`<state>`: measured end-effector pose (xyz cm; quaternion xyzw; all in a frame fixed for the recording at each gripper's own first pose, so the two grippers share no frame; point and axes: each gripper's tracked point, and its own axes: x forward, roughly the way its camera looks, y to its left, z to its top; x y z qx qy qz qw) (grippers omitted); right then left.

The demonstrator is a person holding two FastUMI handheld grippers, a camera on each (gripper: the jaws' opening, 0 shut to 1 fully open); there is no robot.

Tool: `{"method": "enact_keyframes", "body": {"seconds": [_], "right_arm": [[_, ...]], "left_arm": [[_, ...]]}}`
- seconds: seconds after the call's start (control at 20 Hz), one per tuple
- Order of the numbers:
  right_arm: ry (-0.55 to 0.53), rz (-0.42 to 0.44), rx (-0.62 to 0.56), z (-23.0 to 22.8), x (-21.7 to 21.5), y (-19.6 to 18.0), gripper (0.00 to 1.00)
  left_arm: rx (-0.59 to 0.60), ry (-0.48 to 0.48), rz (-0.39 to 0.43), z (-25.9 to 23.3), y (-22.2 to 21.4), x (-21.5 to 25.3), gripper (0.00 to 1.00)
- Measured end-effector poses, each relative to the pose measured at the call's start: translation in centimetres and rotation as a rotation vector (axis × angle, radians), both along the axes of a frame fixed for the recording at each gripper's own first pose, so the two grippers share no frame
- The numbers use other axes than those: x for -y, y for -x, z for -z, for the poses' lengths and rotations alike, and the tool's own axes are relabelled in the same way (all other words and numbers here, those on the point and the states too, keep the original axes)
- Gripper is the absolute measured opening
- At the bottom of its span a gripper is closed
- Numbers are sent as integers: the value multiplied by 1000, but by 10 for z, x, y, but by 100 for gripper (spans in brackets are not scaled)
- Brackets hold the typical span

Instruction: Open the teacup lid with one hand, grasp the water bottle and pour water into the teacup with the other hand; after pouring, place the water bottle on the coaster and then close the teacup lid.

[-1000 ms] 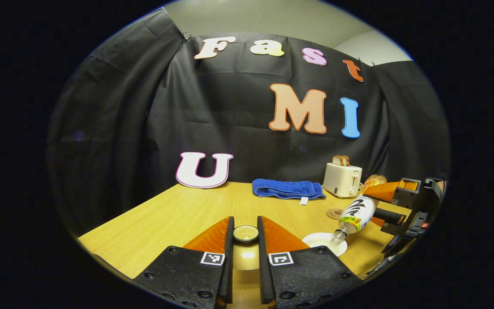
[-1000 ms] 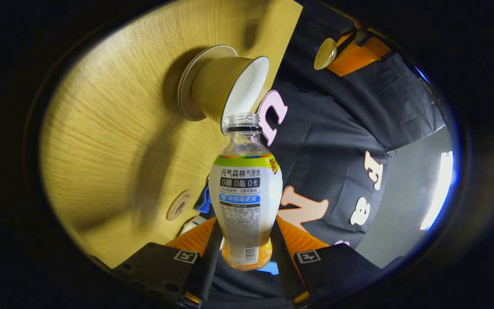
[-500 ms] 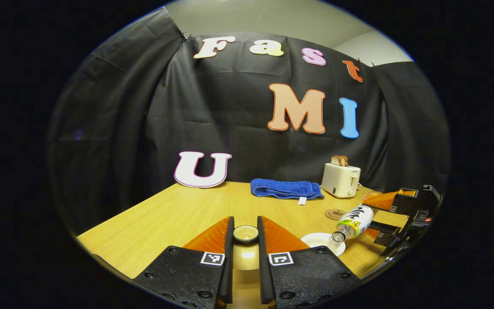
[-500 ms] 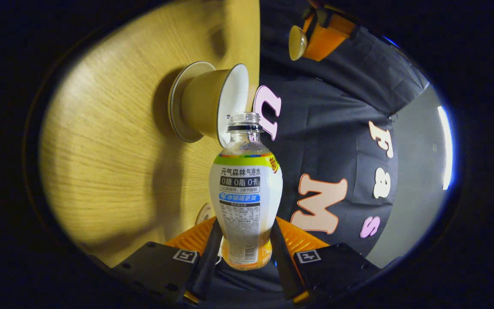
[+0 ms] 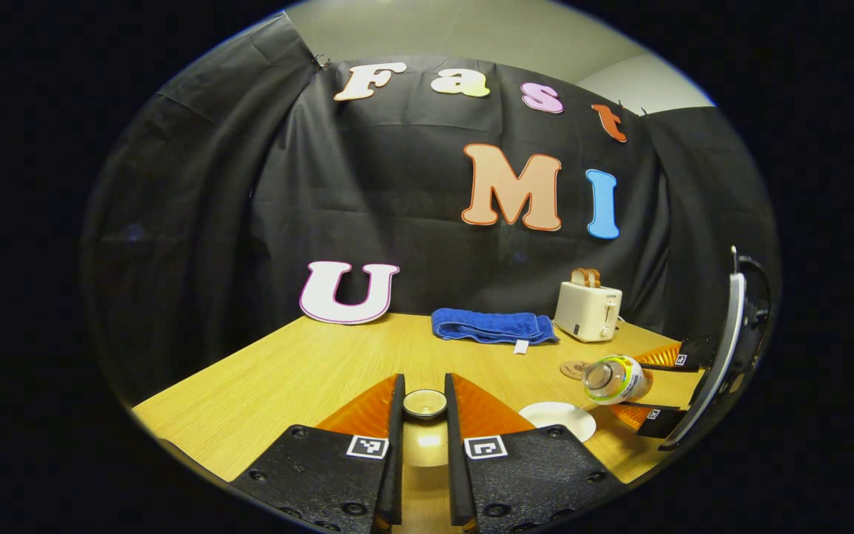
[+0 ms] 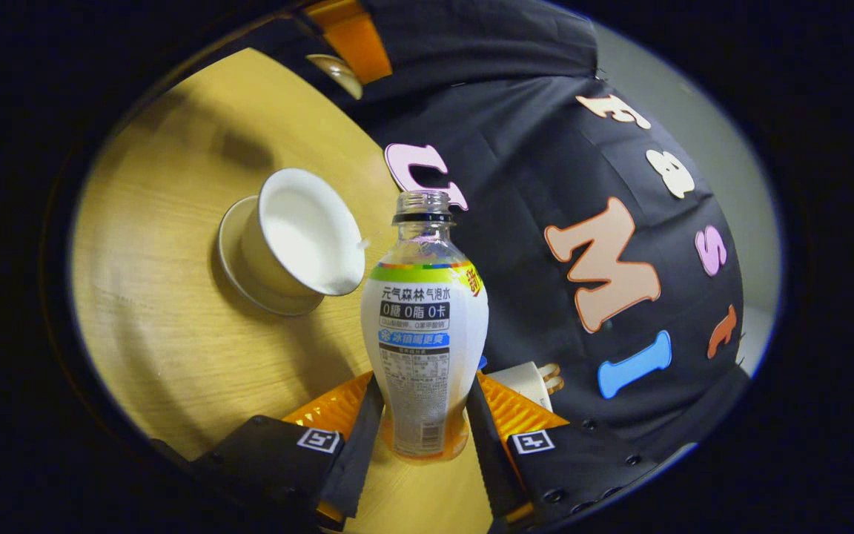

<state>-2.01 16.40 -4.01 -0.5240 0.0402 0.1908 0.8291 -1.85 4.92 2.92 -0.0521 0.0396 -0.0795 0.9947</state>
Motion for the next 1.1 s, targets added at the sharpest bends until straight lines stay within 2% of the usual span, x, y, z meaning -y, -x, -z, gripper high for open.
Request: {"method": "enact_keyframes", "body": {"seconds": [0.65,1.1], "right_arm": [[-567,164,-118,-41,10,-53,68],[-814,234,-112,-53,24,-118,69]], "left_arm": [[17,3,28,-6,4,9,23],[21,3,38,-8,5,11,22]]}}
